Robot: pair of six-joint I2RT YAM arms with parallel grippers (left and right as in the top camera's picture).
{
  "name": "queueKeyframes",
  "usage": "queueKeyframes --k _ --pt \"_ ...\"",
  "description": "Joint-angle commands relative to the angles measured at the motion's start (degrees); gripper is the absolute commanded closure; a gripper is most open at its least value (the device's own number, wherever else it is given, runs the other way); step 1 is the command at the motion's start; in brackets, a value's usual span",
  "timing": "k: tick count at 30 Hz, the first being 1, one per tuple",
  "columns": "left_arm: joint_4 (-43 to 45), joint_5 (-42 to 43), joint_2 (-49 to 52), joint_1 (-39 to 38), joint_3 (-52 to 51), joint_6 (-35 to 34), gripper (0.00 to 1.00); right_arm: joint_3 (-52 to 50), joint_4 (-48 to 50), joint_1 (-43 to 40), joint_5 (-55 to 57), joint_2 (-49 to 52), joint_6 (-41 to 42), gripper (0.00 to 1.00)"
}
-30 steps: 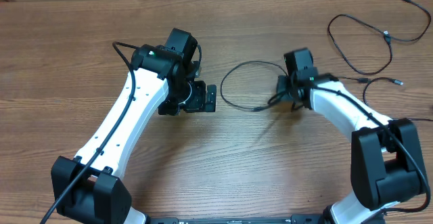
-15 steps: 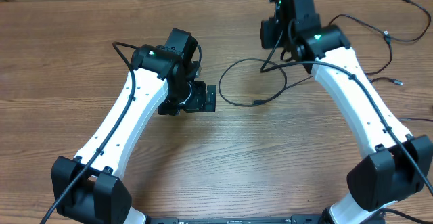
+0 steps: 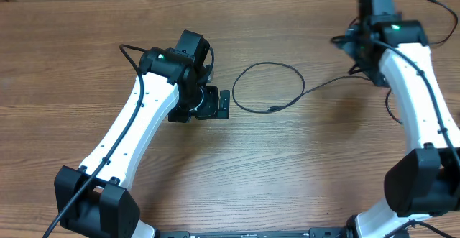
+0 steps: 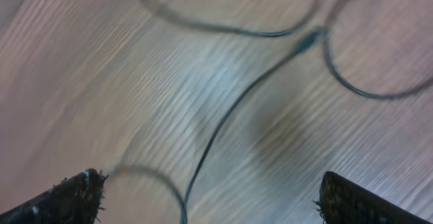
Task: Untangle cables
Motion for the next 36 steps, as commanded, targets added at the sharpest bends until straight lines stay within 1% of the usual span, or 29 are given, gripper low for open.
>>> queueKeyframes --k 1,5,11,12,13,15,16,20,25,28,32,33,34,36 --pt "0.1 -0.3 -0.2 -0.4 0.0 1.3 0.01 -4.8 3.7 -3.0 -2.0 0.2 9.2 0.00" --pt "0.1 -0.3 -0.2 -0.4 0.0 1.3 0.00 -11.4 10.1 -4.4 -3.4 0.2 9.2 0.00" --pt "0.1 -0.3 -0.2 -0.4 0.0 1.3 0.01 -21.7 22.3 -4.4 -3.5 0.3 9.1 0.01" --pt "0.1 -0.3 -0.2 -0.4 0.0 1.3 0.01 -23.9 25.2 -4.4 -3.5 0.3 9.1 0.07" --pt "0.1 -0.3 -0.2 -0.4 0.0 1.3 0.01 -25.1 26.8 -4.4 -3.5 0.3 9.1 0.09" --pt "0.1 -0.3 -0.2 -0.4 0.0 1.3 0.00 -27.0 29.2 -4.4 -3.5 0.3 9.2 0.22" --pt "0.1 -0.3 -0.2 -0.4 0.0 1.3 0.00 -27.7 30.2 -4.4 -3.5 0.3 9.2 0.26" --pt "0.1 -0.3 -0.2 -0.4 0.0 1.3 0.00 -30.0 34.0 -4.4 -3.5 0.3 8.8 0.31" --pt "0.1 -0.3 -0.2 -0.4 0.0 1.3 0.00 -33.3 39.3 -4.3 -3.5 0.3 8.9 0.32" --pt "0.1 -0.3 -0.2 -0.4 0.0 1.3 0.00 -34.8 41.7 -4.3 -4.0 0.3 8.9 0.39" --pt "0.1 -0.3 -0.2 -0.4 0.0 1.3 0.00 -35.7 44.2 -4.3 -5.5 1.0 8.6 0.44" --pt "0.1 -0.3 -0.2 -0.4 0.0 1.3 0.00 -35.7 44.7 -4.3 -6.0 1.4 8.4 0.47" --pt "0.1 -0.3 -0.2 -0.4 0.0 1.3 0.01 -35.7 45.1 -4.3 -6.4 1.8 8.4 0.53" --pt "0.1 -0.3 -0.2 -0.4 0.0 1.3 0.00 -35.7 46.8 -4.1 -8.5 2.8 6.1 0.70"
